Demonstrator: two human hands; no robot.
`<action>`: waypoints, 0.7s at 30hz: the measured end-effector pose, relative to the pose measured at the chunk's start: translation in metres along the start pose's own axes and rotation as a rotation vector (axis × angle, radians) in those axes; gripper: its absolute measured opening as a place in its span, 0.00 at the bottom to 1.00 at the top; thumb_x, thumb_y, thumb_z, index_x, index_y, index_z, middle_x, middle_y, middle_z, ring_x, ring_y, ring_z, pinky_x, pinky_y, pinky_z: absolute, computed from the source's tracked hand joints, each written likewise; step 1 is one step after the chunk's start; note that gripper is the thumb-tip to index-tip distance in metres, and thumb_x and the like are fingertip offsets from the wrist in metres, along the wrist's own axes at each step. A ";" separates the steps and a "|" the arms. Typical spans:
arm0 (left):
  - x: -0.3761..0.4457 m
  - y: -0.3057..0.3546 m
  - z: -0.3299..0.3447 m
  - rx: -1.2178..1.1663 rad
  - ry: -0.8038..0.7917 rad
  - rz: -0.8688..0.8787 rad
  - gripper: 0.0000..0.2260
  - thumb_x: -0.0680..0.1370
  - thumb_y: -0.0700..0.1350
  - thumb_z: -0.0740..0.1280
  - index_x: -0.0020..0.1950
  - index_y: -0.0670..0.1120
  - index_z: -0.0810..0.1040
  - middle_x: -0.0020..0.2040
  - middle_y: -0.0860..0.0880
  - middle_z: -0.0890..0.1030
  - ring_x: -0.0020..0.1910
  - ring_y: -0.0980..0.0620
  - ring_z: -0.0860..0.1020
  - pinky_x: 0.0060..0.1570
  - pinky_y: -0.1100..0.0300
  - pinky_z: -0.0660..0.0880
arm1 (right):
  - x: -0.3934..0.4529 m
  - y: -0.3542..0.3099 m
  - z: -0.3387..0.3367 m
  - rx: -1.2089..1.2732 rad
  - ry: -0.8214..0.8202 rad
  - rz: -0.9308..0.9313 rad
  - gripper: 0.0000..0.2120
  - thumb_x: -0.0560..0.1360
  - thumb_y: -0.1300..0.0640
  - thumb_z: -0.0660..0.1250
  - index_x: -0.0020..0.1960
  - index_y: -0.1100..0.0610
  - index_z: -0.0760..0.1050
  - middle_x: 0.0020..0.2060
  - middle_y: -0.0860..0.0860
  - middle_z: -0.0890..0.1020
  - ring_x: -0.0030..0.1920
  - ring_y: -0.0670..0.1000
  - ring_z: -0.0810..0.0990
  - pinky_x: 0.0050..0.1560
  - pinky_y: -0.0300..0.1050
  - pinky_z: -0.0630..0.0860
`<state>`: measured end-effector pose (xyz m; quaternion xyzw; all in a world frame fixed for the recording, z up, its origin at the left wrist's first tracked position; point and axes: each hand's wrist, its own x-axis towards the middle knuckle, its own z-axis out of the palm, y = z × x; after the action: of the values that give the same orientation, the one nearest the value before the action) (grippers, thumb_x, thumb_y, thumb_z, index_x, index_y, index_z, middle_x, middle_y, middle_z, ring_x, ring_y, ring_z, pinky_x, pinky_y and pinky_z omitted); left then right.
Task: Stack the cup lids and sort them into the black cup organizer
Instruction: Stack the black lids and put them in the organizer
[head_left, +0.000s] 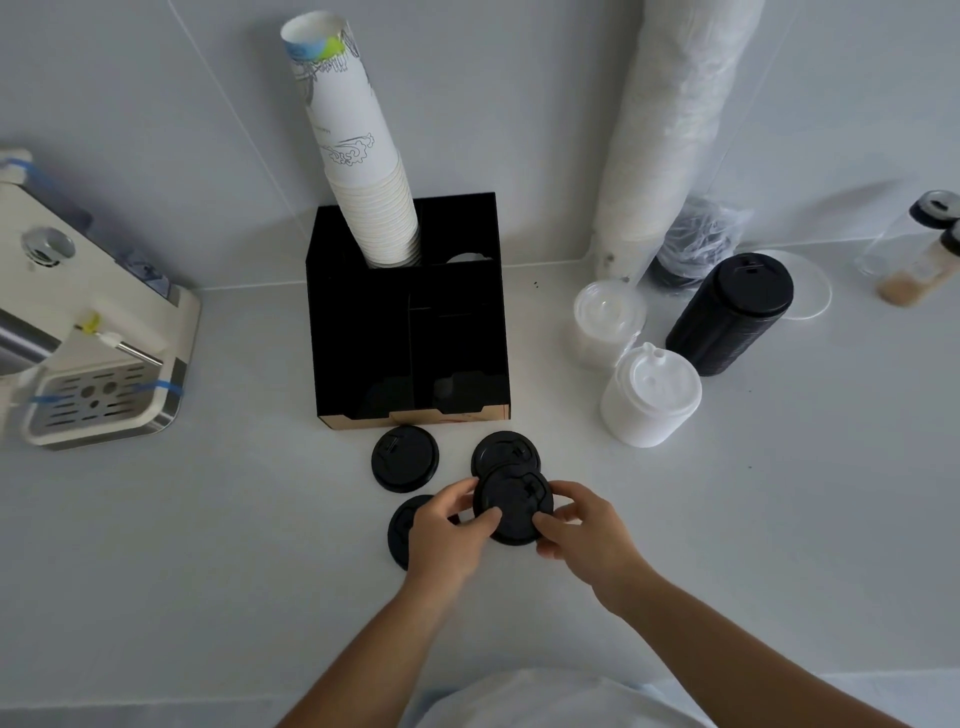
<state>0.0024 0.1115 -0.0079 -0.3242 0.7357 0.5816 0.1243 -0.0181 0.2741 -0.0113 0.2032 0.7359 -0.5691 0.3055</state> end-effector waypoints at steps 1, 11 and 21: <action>0.002 0.000 -0.001 -0.011 0.006 -0.006 0.22 0.68 0.46 0.75 0.62 0.53 0.79 0.53 0.54 0.81 0.56 0.52 0.79 0.58 0.48 0.78 | 0.001 -0.002 0.001 -0.006 -0.003 -0.003 0.16 0.74 0.57 0.70 0.60 0.46 0.76 0.45 0.56 0.84 0.39 0.54 0.87 0.51 0.55 0.83; 0.020 0.007 -0.010 -0.083 -0.010 -0.001 0.21 0.70 0.43 0.74 0.62 0.49 0.79 0.55 0.52 0.83 0.55 0.52 0.81 0.59 0.48 0.78 | 0.021 -0.030 -0.004 -0.036 0.018 -0.034 0.08 0.75 0.51 0.69 0.49 0.55 0.81 0.41 0.54 0.85 0.37 0.52 0.84 0.52 0.56 0.83; 0.043 0.028 -0.006 0.014 0.003 0.046 0.13 0.74 0.39 0.71 0.58 0.45 0.81 0.42 0.59 0.82 0.47 0.58 0.80 0.50 0.64 0.74 | 0.052 -0.045 -0.003 -0.068 0.054 0.010 0.06 0.75 0.55 0.69 0.44 0.57 0.82 0.37 0.57 0.85 0.35 0.52 0.82 0.51 0.55 0.83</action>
<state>-0.0470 0.0950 -0.0084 -0.3070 0.7471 0.5788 0.1119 -0.0856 0.2629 -0.0143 0.2118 0.7616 -0.5367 0.2951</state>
